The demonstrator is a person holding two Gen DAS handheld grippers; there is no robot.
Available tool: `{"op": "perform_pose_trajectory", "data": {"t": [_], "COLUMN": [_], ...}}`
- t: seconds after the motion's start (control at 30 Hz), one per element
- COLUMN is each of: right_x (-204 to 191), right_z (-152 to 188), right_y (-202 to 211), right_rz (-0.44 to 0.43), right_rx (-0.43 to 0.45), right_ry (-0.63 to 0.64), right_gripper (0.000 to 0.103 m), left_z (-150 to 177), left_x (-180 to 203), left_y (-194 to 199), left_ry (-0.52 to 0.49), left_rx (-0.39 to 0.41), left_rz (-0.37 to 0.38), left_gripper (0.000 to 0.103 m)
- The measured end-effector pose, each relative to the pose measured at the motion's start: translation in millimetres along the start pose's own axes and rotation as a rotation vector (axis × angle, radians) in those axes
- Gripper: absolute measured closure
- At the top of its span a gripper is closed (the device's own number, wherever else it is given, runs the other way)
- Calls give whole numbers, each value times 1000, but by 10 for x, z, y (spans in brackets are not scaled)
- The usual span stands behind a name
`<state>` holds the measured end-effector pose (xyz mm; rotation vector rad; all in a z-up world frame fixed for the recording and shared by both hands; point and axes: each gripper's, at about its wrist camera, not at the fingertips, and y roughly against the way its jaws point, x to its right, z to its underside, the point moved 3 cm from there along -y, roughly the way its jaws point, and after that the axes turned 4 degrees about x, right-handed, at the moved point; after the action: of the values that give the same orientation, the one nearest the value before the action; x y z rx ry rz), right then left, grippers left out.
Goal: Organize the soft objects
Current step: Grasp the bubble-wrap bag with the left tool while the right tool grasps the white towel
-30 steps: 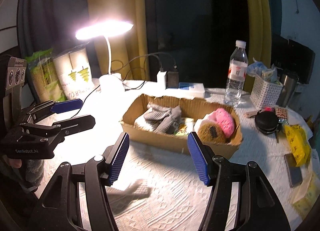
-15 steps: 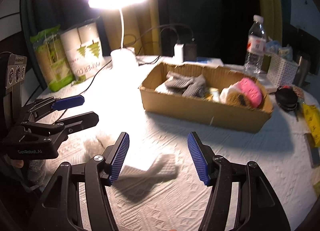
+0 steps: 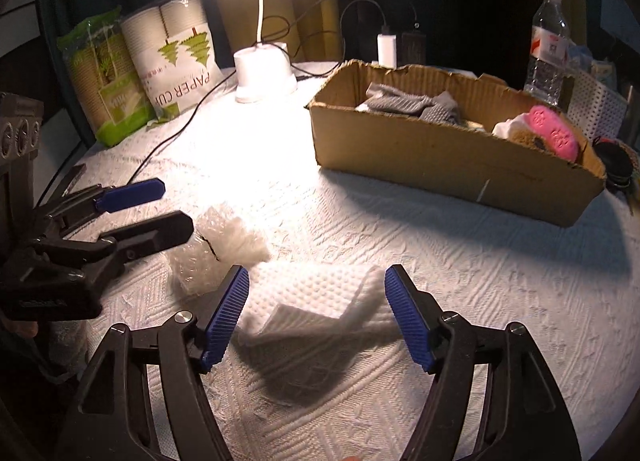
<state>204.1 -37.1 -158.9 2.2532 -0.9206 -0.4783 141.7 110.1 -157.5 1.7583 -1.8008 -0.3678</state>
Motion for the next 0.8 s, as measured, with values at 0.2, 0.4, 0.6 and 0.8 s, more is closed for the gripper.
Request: {"op": "perform_pose_trajectory", "data": {"t": [0.2,0.4,0.6,0.8], "right_x": [-38,-119,-156,-232], "right_z": [75,122,142,141], "right_y": [-173,-186,-164,-149], "right_rz": [6,53,27,-35], "right_rx": [-47,-42,-27,-17], "right_ry": [6,59,83,89], "right_gripper": [29,29,58,82], "left_z": [6,49,90,85], "left_x": [50,74,187,269], "left_y": [-36,-202,-322,-308], "left_ry": [-17,-35,-66,-87], "left_rx": [-19,-97,-151,-152], "left_rz": [9,-11,24,70], "left_gripper": [25,25,25,48]}}
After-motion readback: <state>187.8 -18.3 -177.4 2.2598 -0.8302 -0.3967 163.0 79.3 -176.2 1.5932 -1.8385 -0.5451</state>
